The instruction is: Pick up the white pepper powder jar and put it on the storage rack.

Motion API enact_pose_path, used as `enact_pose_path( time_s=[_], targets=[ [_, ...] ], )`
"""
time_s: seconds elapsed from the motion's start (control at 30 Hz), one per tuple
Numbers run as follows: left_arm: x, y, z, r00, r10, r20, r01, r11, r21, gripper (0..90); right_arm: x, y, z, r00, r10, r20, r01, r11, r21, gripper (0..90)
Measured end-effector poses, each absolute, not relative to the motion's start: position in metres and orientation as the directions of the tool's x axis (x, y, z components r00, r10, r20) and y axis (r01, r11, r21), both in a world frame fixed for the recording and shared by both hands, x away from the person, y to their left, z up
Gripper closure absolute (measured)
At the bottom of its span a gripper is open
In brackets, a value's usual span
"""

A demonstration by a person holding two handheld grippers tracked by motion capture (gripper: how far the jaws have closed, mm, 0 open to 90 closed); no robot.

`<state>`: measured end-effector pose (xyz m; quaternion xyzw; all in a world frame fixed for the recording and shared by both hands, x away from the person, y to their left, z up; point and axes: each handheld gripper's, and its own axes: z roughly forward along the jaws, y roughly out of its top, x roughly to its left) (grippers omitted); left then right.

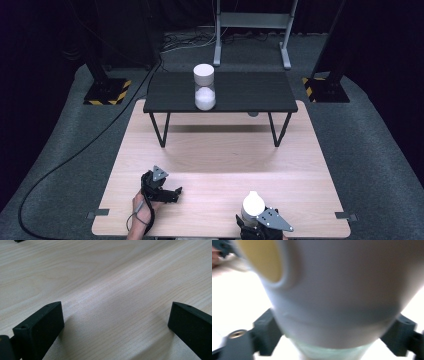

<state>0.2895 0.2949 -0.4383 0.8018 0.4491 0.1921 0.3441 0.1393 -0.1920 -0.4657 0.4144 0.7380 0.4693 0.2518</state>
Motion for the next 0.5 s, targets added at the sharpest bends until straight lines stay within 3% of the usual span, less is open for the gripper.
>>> enact_pose_path(
  time_s=[0.1,0.5],
  targets=[
    [0.2895,0.2949,-0.4383,0.523,0.853,-0.001,0.588,-0.360,0.724,0.0,0.1387,-0.1921,-0.4676,-0.530,0.848,0.009,0.368,0.221,0.903,29.7],
    [0.2900,0.2954,-0.4383,0.527,0.850,-0.001,0.586,-0.363,0.725,0.1,0.1356,-0.1917,-0.4729,-0.524,0.852,-0.003,0.344,0.215,0.914,30.4]
  ],
)
